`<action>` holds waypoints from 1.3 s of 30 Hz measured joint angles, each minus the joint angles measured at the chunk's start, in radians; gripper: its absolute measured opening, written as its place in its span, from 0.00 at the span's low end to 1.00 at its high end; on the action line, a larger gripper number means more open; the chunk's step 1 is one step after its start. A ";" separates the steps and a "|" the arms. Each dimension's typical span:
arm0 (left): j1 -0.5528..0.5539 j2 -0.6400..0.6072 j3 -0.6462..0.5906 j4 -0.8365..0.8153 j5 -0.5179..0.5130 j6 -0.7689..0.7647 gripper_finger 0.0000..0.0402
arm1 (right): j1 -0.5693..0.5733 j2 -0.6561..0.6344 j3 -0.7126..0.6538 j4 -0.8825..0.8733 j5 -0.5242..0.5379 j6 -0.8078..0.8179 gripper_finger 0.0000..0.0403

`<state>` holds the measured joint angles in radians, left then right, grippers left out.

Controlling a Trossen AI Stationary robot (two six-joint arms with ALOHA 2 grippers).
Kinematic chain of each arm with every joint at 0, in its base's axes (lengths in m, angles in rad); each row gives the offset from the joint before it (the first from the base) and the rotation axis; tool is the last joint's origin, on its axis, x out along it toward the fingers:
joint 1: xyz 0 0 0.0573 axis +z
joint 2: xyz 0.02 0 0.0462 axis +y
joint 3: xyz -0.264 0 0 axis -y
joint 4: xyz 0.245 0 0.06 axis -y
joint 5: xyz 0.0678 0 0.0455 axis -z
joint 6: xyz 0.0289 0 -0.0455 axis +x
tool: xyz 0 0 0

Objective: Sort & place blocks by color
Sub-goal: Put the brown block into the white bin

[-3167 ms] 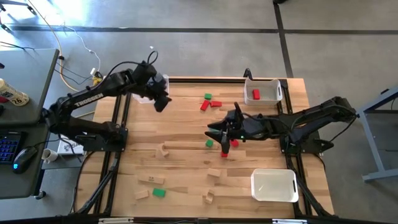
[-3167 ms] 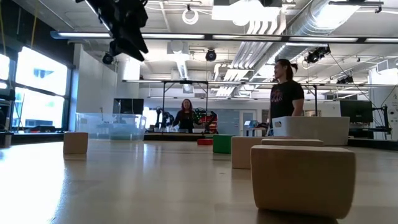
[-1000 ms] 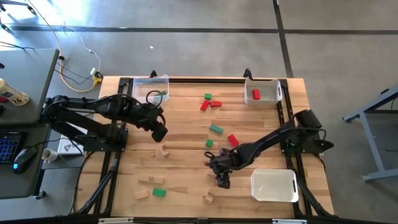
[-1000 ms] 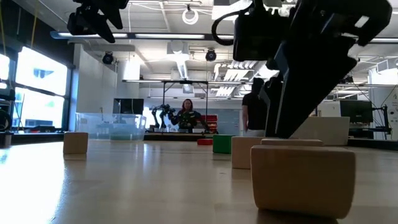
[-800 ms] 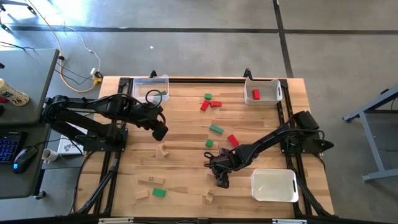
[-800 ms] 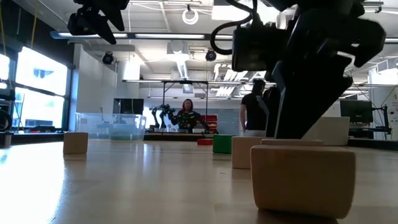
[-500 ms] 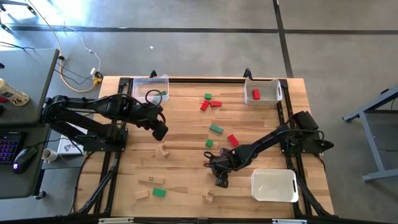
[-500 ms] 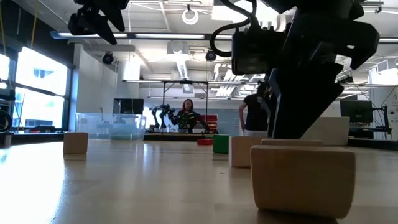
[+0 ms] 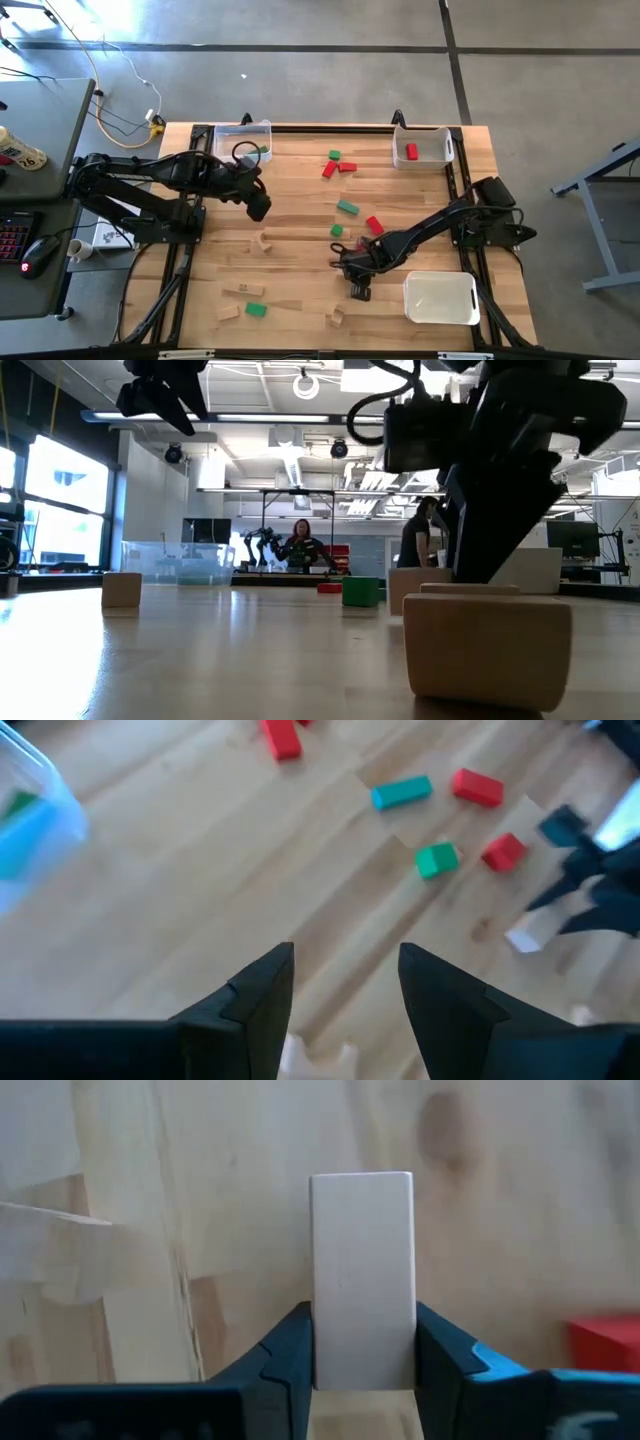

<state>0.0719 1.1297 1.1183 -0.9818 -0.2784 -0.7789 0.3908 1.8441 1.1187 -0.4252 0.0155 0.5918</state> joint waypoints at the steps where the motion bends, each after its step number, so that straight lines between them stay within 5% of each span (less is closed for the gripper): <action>1: 0.000 0.000 0.000 0.000 -0.019 0.013 0.42 | 0.000 -0.016 0.000 -0.016 0.013 0.016 0.25; 23: 0.004 0.000 0.000 0.029 -0.343 0.385 0.42 | 0.046 -0.421 0.000 -0.458 0.352 0.629 0.25; 39: 0.186 0.008 -0.001 0.236 -0.284 0.687 0.42 | 0.234 -0.500 0.000 -0.672 0.218 0.949 0.25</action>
<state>0.2576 1.1382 1.1175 -0.7458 -0.5623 -0.0922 0.6246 1.3441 1.1187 -1.0975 0.2336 1.5408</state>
